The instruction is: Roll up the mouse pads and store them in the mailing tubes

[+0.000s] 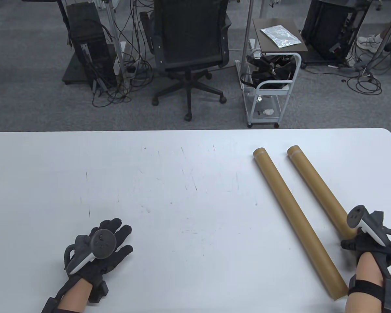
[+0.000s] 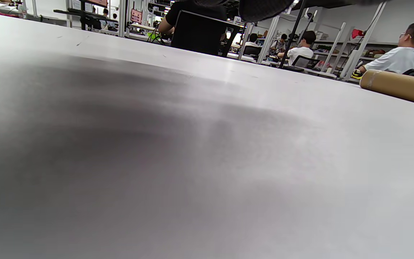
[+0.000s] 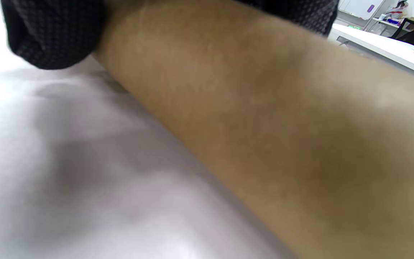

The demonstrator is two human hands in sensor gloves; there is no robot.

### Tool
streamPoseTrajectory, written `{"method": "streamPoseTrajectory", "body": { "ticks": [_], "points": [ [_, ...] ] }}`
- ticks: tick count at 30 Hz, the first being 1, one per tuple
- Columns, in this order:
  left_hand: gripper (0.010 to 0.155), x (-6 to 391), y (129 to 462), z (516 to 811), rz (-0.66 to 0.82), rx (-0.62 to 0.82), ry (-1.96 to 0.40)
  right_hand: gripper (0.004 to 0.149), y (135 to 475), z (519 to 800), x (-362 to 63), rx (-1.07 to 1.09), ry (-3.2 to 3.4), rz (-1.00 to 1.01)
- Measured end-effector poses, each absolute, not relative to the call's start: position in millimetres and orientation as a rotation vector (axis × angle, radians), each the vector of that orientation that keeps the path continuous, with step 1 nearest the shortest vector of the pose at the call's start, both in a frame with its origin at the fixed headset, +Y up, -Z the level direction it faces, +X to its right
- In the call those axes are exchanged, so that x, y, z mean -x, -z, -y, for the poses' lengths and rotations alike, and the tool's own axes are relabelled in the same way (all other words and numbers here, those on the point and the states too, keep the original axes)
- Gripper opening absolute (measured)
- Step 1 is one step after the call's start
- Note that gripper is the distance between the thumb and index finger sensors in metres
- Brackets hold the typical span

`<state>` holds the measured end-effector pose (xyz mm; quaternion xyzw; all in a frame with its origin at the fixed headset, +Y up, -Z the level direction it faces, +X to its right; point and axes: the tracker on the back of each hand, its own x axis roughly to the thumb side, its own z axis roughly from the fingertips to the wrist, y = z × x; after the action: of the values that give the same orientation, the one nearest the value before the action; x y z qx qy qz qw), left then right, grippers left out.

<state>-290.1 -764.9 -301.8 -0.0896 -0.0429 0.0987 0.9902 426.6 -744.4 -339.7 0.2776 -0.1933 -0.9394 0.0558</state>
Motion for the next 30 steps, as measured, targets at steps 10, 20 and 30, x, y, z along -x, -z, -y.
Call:
{"method": "streamPoseTrajectory", "body": {
  "ticks": [10, 20, 30],
  "points": [
    [0.078, 290, 299, 760, 0.123, 0.18, -0.232, 0.087, 334, 684, -376, -0.737, 2.877, 0.241],
    [0.083, 289, 294, 757, 0.132, 0.154, -0.208, 0.083, 339, 667, -209, -0.284, 3.011, -0.013],
    [0.08, 294, 297, 758, 0.112, 0.16, -0.216, 0.078, 318, 714, -134, 0.147, 3.012, -0.078]
  ]
}}
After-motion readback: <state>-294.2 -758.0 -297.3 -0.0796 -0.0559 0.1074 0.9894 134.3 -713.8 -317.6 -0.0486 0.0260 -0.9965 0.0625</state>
